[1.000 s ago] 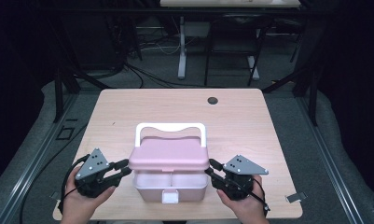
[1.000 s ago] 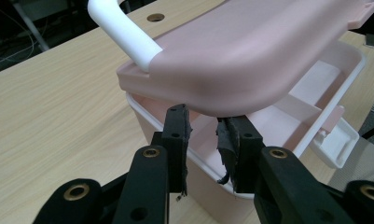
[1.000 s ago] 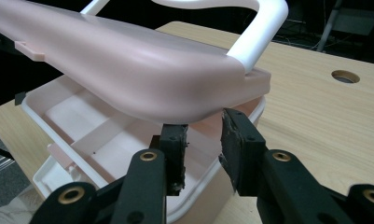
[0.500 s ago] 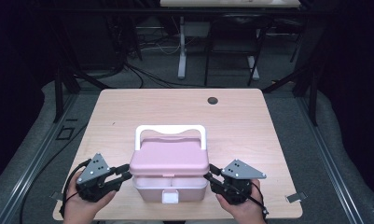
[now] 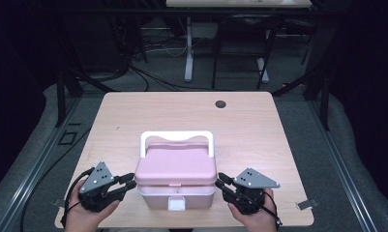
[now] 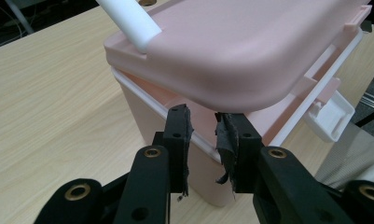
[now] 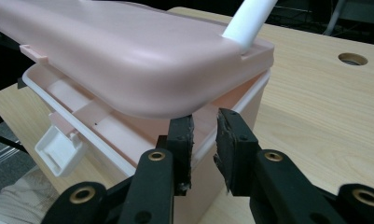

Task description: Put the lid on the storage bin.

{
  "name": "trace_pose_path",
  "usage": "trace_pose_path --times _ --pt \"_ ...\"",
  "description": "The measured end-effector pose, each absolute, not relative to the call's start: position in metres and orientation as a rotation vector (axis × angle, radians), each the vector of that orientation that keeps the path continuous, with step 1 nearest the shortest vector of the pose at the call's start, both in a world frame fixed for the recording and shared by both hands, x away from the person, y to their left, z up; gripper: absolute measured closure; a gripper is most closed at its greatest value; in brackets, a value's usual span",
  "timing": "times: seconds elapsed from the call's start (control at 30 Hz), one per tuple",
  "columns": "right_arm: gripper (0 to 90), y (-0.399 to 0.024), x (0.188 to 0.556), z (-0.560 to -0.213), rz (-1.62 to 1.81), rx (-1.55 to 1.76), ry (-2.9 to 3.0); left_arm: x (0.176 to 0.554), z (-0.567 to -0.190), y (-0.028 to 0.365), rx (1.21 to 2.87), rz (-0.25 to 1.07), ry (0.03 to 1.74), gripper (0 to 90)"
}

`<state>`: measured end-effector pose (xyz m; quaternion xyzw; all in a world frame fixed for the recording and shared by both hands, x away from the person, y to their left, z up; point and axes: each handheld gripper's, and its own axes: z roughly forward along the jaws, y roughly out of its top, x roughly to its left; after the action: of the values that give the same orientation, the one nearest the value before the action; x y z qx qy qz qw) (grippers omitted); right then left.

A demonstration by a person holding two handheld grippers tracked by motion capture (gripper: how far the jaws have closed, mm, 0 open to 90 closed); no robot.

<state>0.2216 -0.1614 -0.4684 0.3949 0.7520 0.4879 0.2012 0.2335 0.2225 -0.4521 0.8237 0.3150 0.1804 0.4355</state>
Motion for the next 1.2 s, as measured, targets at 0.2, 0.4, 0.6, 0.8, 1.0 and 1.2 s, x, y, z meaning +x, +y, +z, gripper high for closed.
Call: trace_pose_path --times 0.2,0.4,0.6,0.8,1.0,1.2 --pt "79.4 -0.1679 0.2211 -0.4696 1.348 1.128 2.101 0.2339 -0.4544 0.2231 2.063 0.427 0.783 74.5" --pt "80.7 -0.1703 0.2208 -0.4691 1.356 1.134 2.103 0.2338 -0.4554 0.2235 2.079 0.424 0.785 75.9" --pt "80.7 -0.1690 0.2216 -0.4715 1.359 1.142 2.110 0.2344 -0.4573 0.2241 2.087 0.423 0.790 76.2" --pt "80.4 -0.1691 0.2216 -0.4715 1.359 1.143 2.110 0.2357 -0.4600 0.2258 2.111 0.401 0.808 75.8" --pt "79.9 -0.1679 0.2222 -0.4727 1.358 1.143 2.111 0.2366 -0.4593 0.2282 2.113 0.407 0.829 75.7" --pt "79.9 -0.1685 0.2223 -0.4723 1.363 1.145 2.110 0.2375 -0.4584 0.2320 2.086 0.402 0.837 75.6"
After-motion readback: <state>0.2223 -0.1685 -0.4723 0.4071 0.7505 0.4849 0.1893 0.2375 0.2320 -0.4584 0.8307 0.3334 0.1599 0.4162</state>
